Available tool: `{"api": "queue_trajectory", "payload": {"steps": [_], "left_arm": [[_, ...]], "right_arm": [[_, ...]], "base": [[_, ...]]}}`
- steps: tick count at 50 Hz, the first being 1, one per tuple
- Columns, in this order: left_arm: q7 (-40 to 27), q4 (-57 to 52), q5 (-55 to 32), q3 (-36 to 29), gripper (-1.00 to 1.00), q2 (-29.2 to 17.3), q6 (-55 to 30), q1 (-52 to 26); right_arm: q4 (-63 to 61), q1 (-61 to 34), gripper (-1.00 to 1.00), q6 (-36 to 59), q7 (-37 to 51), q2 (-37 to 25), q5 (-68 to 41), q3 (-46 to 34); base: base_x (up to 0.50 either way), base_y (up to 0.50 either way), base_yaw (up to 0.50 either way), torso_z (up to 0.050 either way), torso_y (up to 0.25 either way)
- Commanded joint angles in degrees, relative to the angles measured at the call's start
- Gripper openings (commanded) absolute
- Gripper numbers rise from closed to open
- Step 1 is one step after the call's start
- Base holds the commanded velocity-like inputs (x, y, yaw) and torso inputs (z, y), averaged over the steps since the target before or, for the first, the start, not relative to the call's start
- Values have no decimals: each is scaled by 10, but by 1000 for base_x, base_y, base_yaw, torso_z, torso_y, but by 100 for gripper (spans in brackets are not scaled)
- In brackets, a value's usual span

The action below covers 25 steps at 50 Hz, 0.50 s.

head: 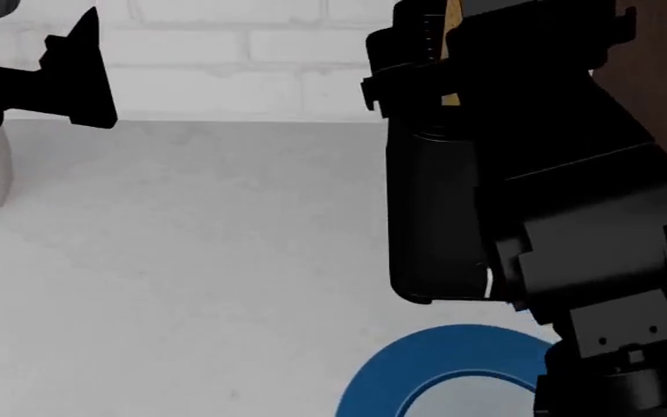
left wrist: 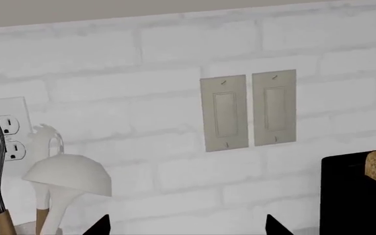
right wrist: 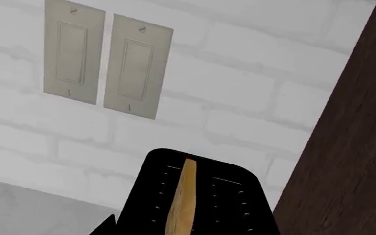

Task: Place the toasted item on a plate.

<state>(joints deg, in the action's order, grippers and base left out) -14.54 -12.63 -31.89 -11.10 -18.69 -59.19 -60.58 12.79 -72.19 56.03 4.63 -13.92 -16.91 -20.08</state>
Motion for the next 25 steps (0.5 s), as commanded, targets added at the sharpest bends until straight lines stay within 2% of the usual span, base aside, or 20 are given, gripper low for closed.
{"api": "queue_trajectory", "payload": {"steps": [1, 25], "left_arm": [[4, 6, 2, -4, 100, -4, 12, 5], [2, 7, 1, -12, 100, -5, 14, 6]], "right_arm": [[93, -45, 100, -26, -19, 12, 11, -23], [282, -77, 100, -142, -26, 45, 33, -35]], "base": [[0, 0, 0, 0, 0], [0, 0, 0, 0, 0]]}}
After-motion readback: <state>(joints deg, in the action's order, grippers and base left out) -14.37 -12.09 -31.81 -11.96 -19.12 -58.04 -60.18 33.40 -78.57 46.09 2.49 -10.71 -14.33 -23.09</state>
